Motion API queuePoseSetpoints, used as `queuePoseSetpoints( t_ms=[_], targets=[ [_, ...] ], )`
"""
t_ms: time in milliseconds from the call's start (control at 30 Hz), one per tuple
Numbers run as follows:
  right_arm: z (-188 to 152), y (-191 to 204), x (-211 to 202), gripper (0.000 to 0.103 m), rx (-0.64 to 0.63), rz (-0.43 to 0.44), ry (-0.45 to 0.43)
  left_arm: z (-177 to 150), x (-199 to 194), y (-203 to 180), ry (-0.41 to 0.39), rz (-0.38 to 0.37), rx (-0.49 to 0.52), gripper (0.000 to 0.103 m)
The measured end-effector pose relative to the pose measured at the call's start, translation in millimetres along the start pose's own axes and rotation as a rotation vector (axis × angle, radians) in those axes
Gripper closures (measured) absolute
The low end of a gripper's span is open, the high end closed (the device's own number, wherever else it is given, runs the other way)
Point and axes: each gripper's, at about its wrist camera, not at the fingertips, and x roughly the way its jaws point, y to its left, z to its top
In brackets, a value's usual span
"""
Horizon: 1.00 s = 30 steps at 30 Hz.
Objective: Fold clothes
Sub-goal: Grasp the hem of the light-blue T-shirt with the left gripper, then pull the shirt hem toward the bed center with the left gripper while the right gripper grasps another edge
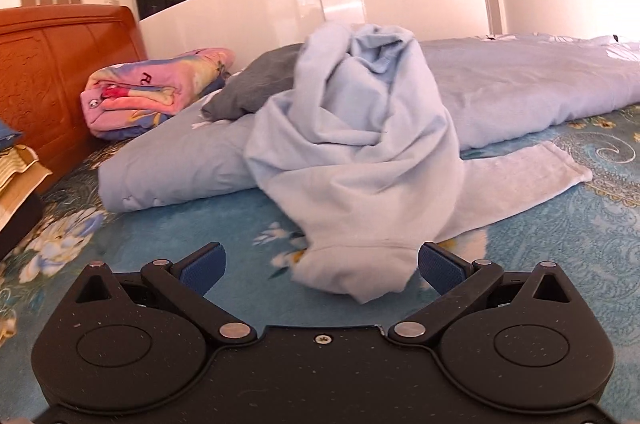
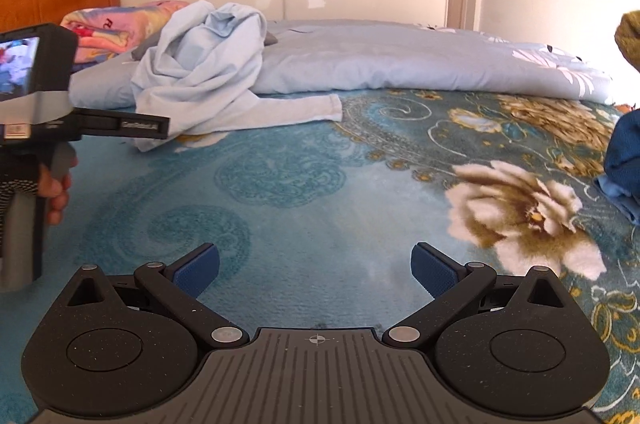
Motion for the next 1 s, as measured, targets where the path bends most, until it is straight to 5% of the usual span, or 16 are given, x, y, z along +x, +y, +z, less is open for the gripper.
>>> queuePoseSetpoints(
  t_ms=[133,400,533,600,667,1000],
  targets=[
    [-3,-9,0,0.0,0.011,0.002,0.002,1,16,-16,0.026,-0.004,0.077,0.005],
    [-3,-22,-1,0.0,0.061,0.012,-0.002,5,35,-21,0.076,-0.023,0.066,0.05],
    [-3,-27,-2,0.0,0.075,0.013,-0.006,7,37,-12,0.087,-0.042,0.003,0.053],
    [-2,-29,-3,0.0,0.08,0.014,-0.009,9,35,-9,0.082,-0.032,-0.019,0.081],
    [-3,-30,-5,0.0,0.082,0.016,-0.012,11,32,-5,0.081,-0.026,-0.045,0.09],
    [1,-35,-18,0.0,0.094,0.004,-0.044,27,-25,18,0.028,-0.056,-0.145,0.095]
  ],
)
